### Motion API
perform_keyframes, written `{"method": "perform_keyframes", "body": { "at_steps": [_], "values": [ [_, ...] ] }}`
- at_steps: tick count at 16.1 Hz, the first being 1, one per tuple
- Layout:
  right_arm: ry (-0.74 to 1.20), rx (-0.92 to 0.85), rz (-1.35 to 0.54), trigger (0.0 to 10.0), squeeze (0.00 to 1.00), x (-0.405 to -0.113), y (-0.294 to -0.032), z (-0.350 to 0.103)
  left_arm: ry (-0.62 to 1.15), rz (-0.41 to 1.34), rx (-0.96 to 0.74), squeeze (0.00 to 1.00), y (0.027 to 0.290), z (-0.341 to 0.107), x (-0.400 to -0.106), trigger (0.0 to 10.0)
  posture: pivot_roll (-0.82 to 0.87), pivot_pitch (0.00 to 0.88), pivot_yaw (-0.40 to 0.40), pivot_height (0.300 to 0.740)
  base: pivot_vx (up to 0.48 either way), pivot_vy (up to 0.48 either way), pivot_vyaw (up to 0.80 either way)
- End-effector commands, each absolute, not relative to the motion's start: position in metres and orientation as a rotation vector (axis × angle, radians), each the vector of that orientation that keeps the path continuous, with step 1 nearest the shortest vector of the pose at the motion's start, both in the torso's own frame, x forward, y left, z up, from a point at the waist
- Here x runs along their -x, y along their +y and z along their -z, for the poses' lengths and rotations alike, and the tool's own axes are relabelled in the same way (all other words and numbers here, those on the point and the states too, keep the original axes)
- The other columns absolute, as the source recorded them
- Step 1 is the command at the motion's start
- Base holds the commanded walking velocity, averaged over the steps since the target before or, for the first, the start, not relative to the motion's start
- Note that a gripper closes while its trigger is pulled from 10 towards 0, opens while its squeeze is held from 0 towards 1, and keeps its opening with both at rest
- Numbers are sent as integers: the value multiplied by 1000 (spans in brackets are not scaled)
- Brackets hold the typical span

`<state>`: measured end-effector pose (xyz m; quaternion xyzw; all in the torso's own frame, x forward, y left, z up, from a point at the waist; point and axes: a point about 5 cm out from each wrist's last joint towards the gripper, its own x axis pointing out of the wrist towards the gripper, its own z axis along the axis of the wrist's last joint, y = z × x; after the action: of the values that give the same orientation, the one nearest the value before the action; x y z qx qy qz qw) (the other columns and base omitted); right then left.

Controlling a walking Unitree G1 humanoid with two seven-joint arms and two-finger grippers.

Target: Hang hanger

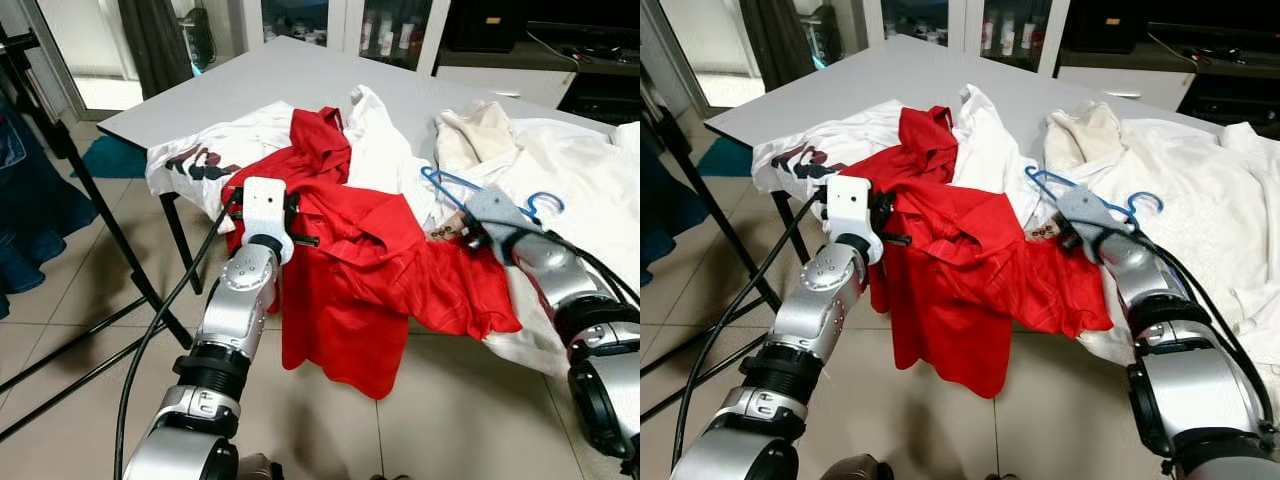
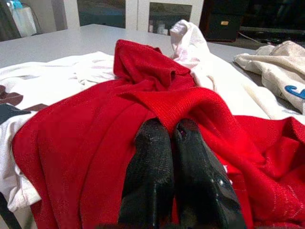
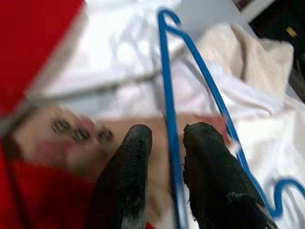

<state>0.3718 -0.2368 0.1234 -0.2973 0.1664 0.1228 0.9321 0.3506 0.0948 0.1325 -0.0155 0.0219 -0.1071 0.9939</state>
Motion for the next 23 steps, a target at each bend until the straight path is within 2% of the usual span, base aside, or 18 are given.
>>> {"method": "perform_keyframes", "body": {
  "at_steps": [1,2,3,4,5,6,7,8,10,11,12,14,15,19,23],
  "values": [
    [321,560,-275,10000,0,-372,-238,-129,19,223,26,0,93,-139,-354,10000,105,0,-3,740,0,0,0],
    [316,550,-289,10000,102,-372,-238,-130,19,225,26,0,92,-139,-354,10000,105,0,-3,740,0,0,0],
    [308,527,-296,10000,745,-373,-238,-132,19,225,27,0,92,-139,-354,10000,105,0,-3,740,0,0,0],
    [298,508,-300,10000,898,-373,-238,-135,18,225,27,0,92,-139,-354,10000,105,0,-3,740,0,0,0],
    [252,409,-316,10000,878,-375,-238,-145,18,227,28,0,91,-139,-354,10000,105,0,-3,740,0,0,0],
    [241,385,-319,10000,878,-376,-237,-147,18,228,28,0,91,-139,-354,10000,98,0,-4,740,0,0,0],
    [205,310,-339,10000,173,-377,-236,-154,19,229,28,0,91,-139,-354,10000,98,0,-4,740,0,0,0],
    [190,280,-346,10000,0,-377,-235,-156,18,229,29,0,91,-139,-354,10000,98,0,-4,740,0,0,0],
    [135,172,-386,10000,0,-377,-230,-164,18,228,29,0,91,-139,-355,10000,98,0,-6,740,0,0,0],
    [104,108,-453,10000,337,-375,-222,-167,16,227,29,0,91,-139,-354,10000,100,0,-6,740,0,0,0],
    [108,102,-507,10000,467,-372,-215,-164,16,227,28,0,91,-139,-354,10000,100,0,-6,740,0,0,0],
    [119,112,-532,10000,447,-370,-210,-161,17,227,28,0,91,-138,-354,10000,99,0,-7,740,0,0,0],
    [144,104,-583,10000,0,-366,-200,-153,16,227,28,0,91,-139,-354,10000,99,0,-7,740,0,0,0],
    [229,195,-605,10000,0,-355,-173,-126,14,227,28,0,91,-139,-355,10000,100,0,-7,740,0,0,0],
    [214,191,-651,10000,0,-350,-156,-129,14,229,27,0,91,-139,-355,10000,99,0,-2,740,0,0,0]
  ]
}}
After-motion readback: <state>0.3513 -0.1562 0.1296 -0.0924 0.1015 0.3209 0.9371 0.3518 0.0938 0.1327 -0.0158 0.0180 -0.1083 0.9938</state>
